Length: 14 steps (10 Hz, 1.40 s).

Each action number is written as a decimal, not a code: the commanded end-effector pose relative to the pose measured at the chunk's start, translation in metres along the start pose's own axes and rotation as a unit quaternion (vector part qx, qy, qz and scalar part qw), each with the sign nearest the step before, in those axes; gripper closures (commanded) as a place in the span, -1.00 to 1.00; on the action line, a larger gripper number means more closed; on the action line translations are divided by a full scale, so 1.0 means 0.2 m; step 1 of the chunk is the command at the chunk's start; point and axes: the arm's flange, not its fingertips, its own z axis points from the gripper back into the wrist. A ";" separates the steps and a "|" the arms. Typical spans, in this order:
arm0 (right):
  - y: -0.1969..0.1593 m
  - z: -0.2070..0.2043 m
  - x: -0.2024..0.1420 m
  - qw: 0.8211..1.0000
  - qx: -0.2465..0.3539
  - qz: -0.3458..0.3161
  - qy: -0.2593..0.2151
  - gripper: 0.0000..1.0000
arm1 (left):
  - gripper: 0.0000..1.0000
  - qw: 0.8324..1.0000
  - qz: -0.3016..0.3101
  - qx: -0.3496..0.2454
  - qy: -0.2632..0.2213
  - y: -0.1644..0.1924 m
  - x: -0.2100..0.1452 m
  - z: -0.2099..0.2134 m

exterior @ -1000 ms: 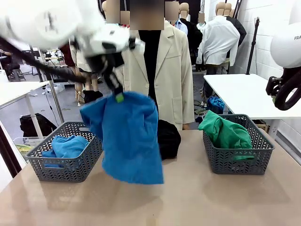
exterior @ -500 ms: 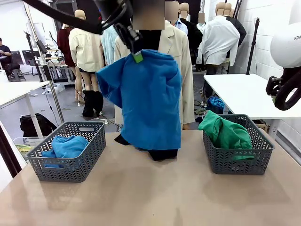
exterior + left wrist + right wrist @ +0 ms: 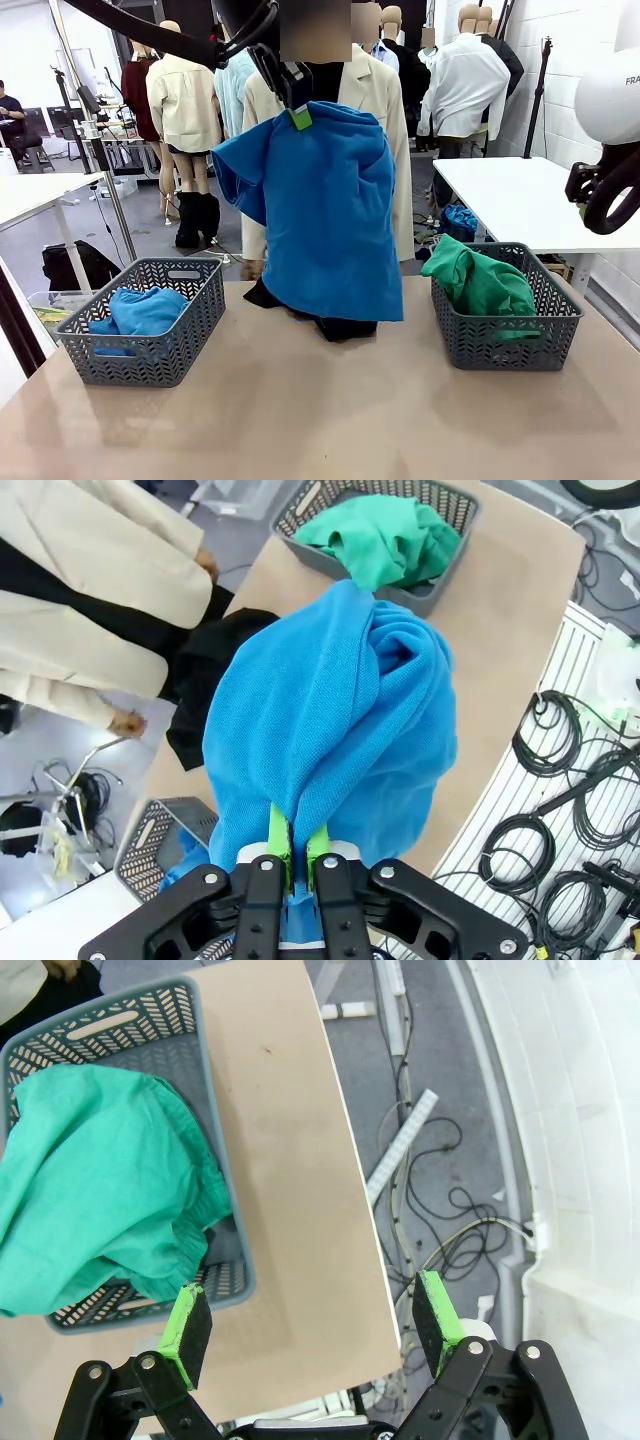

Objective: Sort the tops and bottoms.
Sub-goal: Sort the clothes according to human instructions.

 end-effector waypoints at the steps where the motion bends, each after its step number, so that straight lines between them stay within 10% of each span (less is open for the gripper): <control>1: 0.00 0.00 0.01 1.000 0.008 -0.001 -0.005 -1.00 | 1.00 1.000 0.003 0.005 -0.001 0.01 -0.02 0.02; 14: 0.00 0.00 0.01 1.000 0.008 -0.001 -0.005 -1.00 | 1.00 1.000 0.003 0.005 -0.001 0.01 -0.02 0.02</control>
